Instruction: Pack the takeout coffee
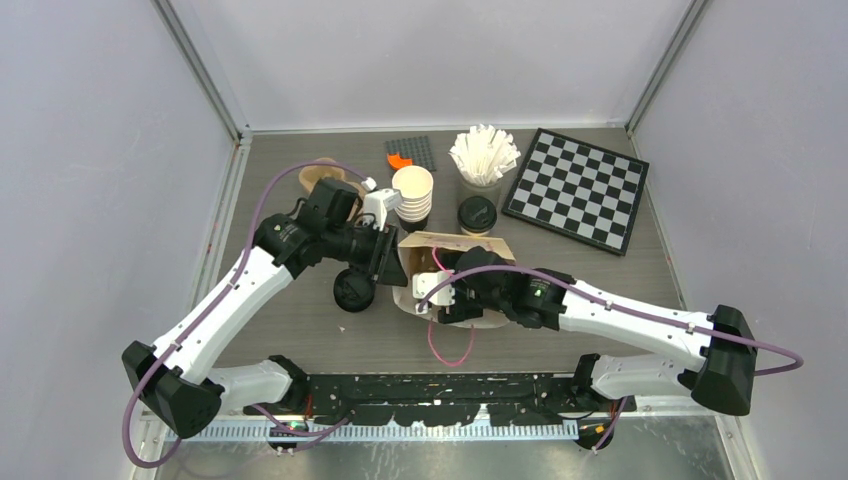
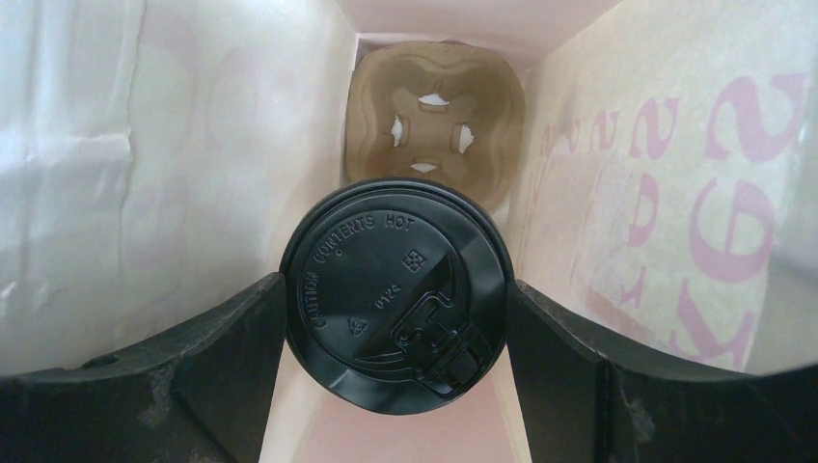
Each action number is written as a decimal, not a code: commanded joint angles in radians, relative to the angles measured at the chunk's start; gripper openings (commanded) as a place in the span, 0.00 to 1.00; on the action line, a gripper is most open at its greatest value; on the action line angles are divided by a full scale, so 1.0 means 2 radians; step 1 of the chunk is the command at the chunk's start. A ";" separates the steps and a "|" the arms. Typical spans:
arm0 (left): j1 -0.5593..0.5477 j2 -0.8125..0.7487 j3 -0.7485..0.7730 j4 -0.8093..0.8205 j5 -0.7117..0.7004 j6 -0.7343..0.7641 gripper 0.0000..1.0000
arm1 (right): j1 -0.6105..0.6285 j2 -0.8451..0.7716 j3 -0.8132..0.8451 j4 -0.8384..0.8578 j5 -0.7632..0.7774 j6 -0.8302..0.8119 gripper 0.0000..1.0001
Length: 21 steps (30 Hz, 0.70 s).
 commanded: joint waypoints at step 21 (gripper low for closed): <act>-0.002 -0.027 -0.014 -0.044 -0.071 -0.063 0.51 | 0.004 -0.016 0.020 0.013 -0.007 0.023 0.65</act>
